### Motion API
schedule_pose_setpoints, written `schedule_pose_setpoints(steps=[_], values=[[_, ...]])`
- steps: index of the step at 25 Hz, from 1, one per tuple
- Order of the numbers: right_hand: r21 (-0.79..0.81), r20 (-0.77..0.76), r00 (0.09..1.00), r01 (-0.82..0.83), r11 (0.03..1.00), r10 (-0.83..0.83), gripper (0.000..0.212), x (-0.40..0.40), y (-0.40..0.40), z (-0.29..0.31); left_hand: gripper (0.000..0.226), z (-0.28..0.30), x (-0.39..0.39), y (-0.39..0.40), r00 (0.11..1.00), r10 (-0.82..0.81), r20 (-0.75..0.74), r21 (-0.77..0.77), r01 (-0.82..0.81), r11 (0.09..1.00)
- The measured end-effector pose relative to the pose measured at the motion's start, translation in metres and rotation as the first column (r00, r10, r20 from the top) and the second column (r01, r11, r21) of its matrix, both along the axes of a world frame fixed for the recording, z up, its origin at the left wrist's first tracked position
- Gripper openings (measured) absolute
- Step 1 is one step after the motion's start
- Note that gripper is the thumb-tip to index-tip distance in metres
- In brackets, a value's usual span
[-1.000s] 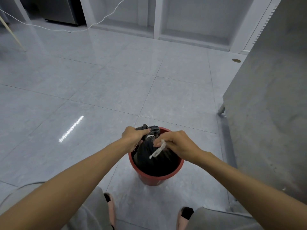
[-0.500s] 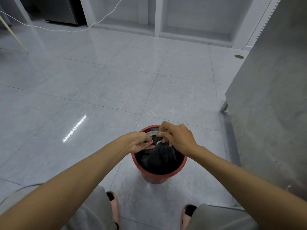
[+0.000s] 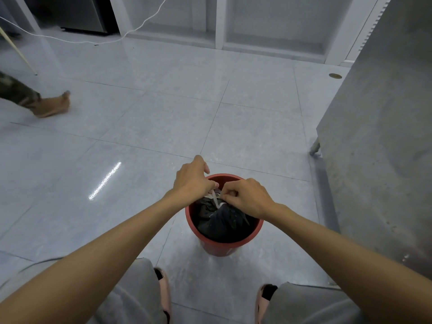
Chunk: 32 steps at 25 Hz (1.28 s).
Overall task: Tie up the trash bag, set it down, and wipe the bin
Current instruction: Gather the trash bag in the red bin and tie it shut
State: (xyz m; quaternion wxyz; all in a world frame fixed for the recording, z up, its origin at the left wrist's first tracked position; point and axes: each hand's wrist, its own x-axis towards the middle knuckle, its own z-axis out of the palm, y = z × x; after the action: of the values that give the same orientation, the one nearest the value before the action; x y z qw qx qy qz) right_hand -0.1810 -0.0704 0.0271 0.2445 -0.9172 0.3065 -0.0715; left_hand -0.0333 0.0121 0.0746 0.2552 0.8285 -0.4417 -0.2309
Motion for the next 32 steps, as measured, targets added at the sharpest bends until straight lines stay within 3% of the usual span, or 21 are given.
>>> schedule_pose_setpoints(steps=[3, 7, 10, 11, 13, 15, 17, 21, 23, 24, 27, 29, 32], values=[[0.252, 0.078, 0.997, -0.018, 0.968, -0.002, 0.013, -0.005, 0.002, 0.003, 0.040, -0.010, -0.007, -0.004, 0.948, 0.093, -0.305, -0.058, -0.116, 0.992], [0.458, 0.067, 0.973, 0.168, 0.873, -0.222, 0.025, -0.010, -0.008, 0.004, 0.045, -0.017, -0.013, -0.012, 0.886, 0.111, -0.451, -0.064, -0.157, 0.986], [0.692, 0.044, 0.952, 0.189, 0.697, -0.302, 0.024, -0.019, -0.015, 0.008, 0.070, -0.017, 0.001, -0.013, 0.866, -0.046, -0.499, 0.034, 0.073, 0.997], [0.748, 0.062, 0.951, 0.156, 0.645, -0.302, 0.022, -0.021, -0.018, 0.010, 0.076, -0.018, 0.003, -0.011, 0.864, -0.150, -0.480, 0.062, 0.204, 0.977], [0.836, 0.109, 0.945, 0.080, 0.543, -0.307, 0.017, -0.023, -0.024, 0.013, 0.077, -0.027, -0.001, -0.008, 0.890, -0.342, -0.301, 0.096, 0.386, 0.918], [0.843, 0.128, 0.963, 0.020, 0.537, -0.237, 0.017, -0.025, -0.031, 0.018, 0.057, -0.038, -0.010, -0.006, 0.899, -0.421, -0.121, 0.011, 0.425, 0.905], [0.788, 0.106, 0.991, -0.032, 0.615, -0.084, 0.023, -0.028, -0.035, 0.024, 0.033, -0.045, -0.014, -0.005, 0.887, -0.453, -0.089, -0.092, 0.446, 0.891], [0.656, 0.029, 0.997, -0.072, 0.751, 0.070, 0.019, -0.040, -0.045, 0.036, 0.022, -0.049, -0.004, -0.006, 0.829, -0.499, -0.252, -0.117, 0.485, 0.866], [0.356, -0.133, 0.975, -0.119, 0.927, 0.176, 0.009, -0.042, -0.046, 0.041, 0.015, -0.052, -0.005, -0.007, 0.807, -0.542, -0.233, -0.099, 0.535, 0.839], [0.190, -0.196, 0.956, -0.180, 0.965, 0.217, 0.003, -0.041, -0.044, 0.041, 0.016, -0.054, -0.008, -0.006, 0.806, -0.548, -0.222, -0.085, 0.544, 0.835], [-0.108, -0.162, 0.947, -0.296, 0.949, 0.277, 0.005, -0.034, -0.027, 0.036, 0.027, -0.055, -0.011, -0.009, 0.848, -0.465, -0.255, -0.018, 0.477, 0.879], [-0.310, -0.106, 0.954, -0.300, 0.902, 0.280, 0.001, -0.034, -0.021, 0.030, 0.019, -0.053, -0.010, -0.010, 0.869, -0.369, -0.330, -0.036, 0.379, 0.925], [-0.472, 0.019, 0.969, -0.207, 0.857, 0.244, 0.015, -0.038, -0.014, 0.019, 0.020, -0.047, -0.012, -0.008, 0.809, -0.345, -0.475, -0.113, 0.333, 0.936]])
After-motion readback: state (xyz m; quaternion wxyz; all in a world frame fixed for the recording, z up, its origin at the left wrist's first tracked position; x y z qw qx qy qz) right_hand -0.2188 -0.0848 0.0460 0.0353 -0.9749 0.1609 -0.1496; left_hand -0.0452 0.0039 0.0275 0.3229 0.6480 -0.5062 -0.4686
